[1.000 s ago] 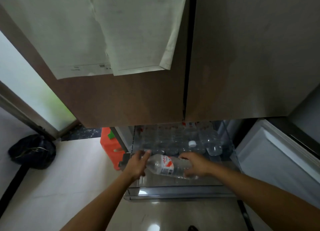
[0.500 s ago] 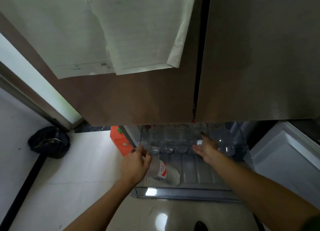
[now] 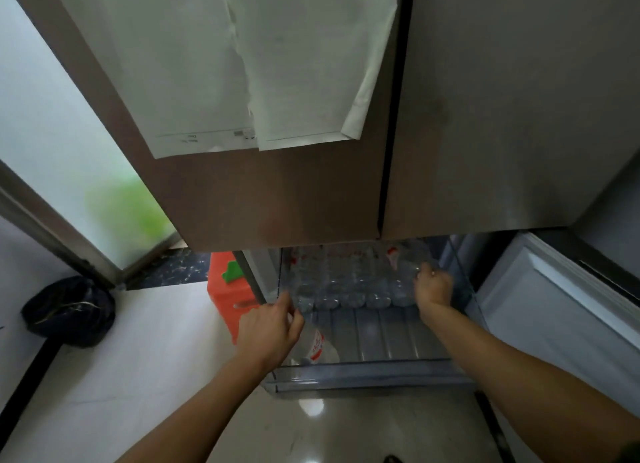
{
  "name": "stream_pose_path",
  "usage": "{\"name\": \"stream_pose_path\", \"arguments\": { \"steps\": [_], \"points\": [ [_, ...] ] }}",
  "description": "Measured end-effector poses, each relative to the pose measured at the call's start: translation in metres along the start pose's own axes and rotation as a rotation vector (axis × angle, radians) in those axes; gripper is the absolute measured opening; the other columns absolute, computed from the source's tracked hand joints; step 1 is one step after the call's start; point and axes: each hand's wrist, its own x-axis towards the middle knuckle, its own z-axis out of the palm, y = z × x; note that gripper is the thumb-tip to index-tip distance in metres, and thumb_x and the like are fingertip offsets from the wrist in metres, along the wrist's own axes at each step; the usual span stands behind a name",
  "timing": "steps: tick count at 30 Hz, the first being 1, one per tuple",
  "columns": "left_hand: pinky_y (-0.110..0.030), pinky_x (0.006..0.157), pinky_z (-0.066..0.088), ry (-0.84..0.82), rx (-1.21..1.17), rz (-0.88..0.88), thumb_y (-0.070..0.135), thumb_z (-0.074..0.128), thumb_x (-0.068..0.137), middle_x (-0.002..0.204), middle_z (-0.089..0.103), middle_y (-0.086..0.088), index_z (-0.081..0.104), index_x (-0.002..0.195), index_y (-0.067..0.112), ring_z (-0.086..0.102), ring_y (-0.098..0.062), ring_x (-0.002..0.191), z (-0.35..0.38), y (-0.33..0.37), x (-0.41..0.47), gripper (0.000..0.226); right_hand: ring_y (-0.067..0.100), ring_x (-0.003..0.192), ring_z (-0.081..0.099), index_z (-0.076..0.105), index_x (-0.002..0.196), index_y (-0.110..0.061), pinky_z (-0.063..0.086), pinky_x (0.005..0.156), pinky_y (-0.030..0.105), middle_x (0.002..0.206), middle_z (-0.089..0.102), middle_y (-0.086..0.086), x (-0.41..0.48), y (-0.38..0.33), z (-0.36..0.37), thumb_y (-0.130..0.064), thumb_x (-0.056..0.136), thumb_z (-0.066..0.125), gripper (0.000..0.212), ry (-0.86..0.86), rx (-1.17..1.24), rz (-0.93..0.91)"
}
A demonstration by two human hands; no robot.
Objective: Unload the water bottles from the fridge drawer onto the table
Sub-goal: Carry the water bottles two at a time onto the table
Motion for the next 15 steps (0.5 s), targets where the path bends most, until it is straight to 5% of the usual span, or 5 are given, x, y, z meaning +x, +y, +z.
{"name": "stream_pose_path", "arguments": {
  "steps": [8,15],
  "points": [
    [-0.037,0.059,0.055,0.082,0.024,0.140,0.059,0.012,0.080,0.070,0.067,-0.005,0.050,0.092,0.020,0.064,-0.028,0.062,-0.024,0.018,0.005,0.055,0.036,0.091,0.060,0.069,0.101,-0.002,0.038,0.071,0.031,0.103,0.067,0.022,-0.065,-0.021,-0.110,-0.026,0.094,0.049,0.032,0.055,-0.339,-0.321],
    [-0.026,0.050,0.046,0.240,0.019,0.047,0.046,0.040,0.095,0.072,0.062,0.001,0.048,0.087,0.022,0.057,-0.017,0.058,-0.093,0.019,-0.031,0.026,0.024,0.077,0.057,0.062,0.089,-0.016,0.041,0.064,0.030,0.087,0.065,0.008,-0.121,-0.078,-0.141,-0.038,0.092,0.050,0.025,0.000,-0.485,-0.739]
  ]
}}
